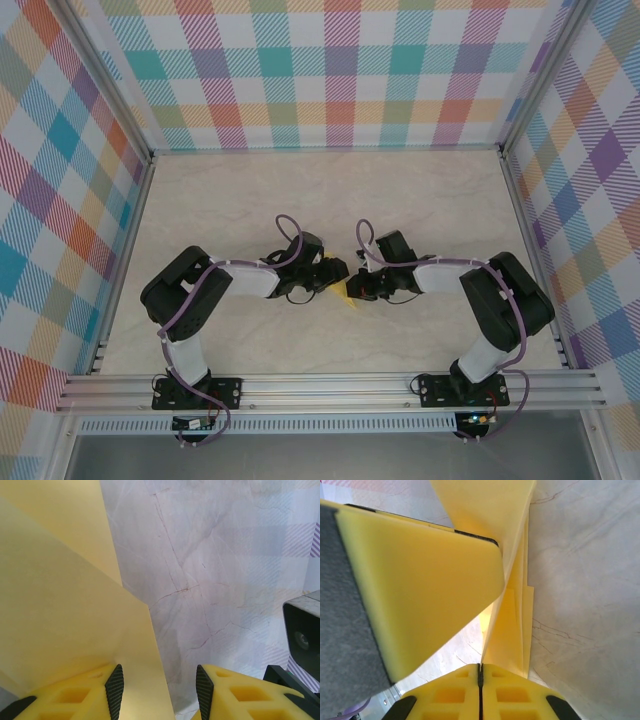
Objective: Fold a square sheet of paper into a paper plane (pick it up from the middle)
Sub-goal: Fold the wing for the fifth time at the center of the table.
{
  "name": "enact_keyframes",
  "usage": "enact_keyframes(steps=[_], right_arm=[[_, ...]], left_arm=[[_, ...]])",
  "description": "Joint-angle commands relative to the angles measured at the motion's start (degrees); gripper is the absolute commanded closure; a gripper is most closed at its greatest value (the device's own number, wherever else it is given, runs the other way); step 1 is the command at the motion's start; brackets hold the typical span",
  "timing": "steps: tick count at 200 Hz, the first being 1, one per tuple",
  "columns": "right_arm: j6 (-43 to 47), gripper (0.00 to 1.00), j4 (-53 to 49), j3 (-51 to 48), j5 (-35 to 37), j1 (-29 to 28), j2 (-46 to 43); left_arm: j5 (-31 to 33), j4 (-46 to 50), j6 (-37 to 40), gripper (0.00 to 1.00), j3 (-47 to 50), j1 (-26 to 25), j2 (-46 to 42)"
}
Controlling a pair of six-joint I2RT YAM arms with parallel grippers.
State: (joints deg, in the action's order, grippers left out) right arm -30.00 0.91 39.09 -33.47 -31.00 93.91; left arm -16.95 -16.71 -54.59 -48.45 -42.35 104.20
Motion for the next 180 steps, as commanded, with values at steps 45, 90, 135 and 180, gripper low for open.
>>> enact_keyframes(steps=[45, 90, 135, 180], right_arm=[[3.9, 0.93, 1.1, -4.7, -5.6, -0.2, 4.9], [5.4, 0.91, -0.6, -5.8, -5.4, -0.2, 4.6], [2.6, 0.86, -2.6, -3.8, -4.5, -0.2, 0.8], [2.1, 0.85, -5.5, -2.7, -4.2, -0.2, -1.7]], left_arm=[[1.2, 2.6, -2.0, 0.55, 1.9, -0.1, 0.8], [1.0, 2.9, -3.1, 0.55, 2.3, 0.8, 0.7], [0.4, 3.7, -2.7, 0.55, 2.0, 1.0, 0.7], [0.1, 3.8, -2.8, 0.55, 2.0, 1.0, 0.8]])
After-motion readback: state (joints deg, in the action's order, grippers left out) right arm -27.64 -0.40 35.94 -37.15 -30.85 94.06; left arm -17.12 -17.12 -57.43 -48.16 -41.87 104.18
